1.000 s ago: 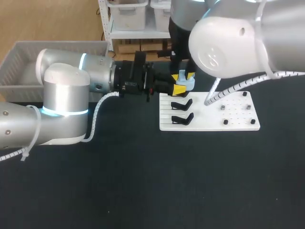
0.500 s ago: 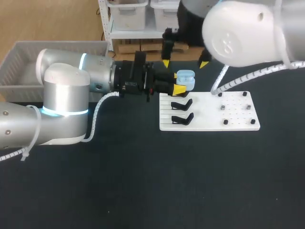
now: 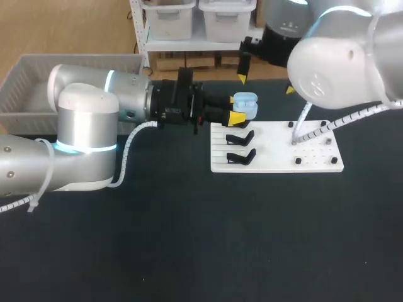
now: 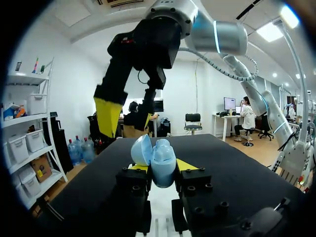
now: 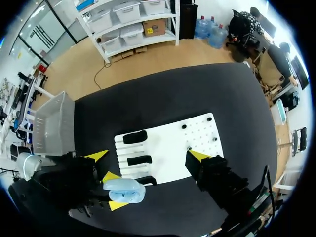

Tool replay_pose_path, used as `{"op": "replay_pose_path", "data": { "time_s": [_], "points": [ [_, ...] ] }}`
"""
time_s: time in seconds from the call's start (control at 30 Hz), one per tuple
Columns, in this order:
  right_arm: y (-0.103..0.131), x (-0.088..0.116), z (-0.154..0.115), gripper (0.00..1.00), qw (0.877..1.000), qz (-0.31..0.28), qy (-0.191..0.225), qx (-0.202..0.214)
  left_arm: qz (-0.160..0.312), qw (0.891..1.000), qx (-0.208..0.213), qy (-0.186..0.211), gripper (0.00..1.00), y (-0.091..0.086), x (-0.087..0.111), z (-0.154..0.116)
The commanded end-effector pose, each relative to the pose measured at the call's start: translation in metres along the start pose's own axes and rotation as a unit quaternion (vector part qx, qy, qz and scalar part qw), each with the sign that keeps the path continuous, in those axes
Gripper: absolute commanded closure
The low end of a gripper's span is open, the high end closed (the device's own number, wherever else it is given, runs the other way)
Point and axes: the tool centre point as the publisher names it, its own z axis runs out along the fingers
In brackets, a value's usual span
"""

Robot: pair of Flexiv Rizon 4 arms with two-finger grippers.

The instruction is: Pick up each earbud case from the left stands, insert the matching earbuds, close the lid, and place the case in the box.

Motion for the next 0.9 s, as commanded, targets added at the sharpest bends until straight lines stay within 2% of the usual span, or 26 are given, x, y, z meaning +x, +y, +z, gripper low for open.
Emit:
{"op": "replay_pose_path", "data": {
  "time_s": [0.03,0.3,0.63,0.8,0.9],
  "points": [
    [0.002,0.0,0.007,0.0,1.0,-0.003,0.013,0.008,0.001,1.0,-0.003,-0.001,1.0,-0.001,0.001,0.0],
    [-0.003,0.017,0.008,0.0,0.999,-0.015,0.035,0.024,0.001,1.0,-0.003,-0.001,1.0,-0.001,0.001,0.0],
    [-0.005,0.033,0.002,0.0,0.998,-0.02,0.053,0.022,0.001,1.0,-0.003,-0.001,1.0,-0.001,0.001,0.0],
    [-0.007,0.03,0.0,0.0,0.998,-0.018,0.048,0.022,0.001,1.0,-0.003,-0.001,1.0,-0.001,0.001,0.0],
    [-0.008,0.024,-0.007,0.0,1.0,-0.013,0.015,0.008,0.001,1.0,-0.003,-0.001,1.0,-0.001,0.001,0.0]
  ]
}}
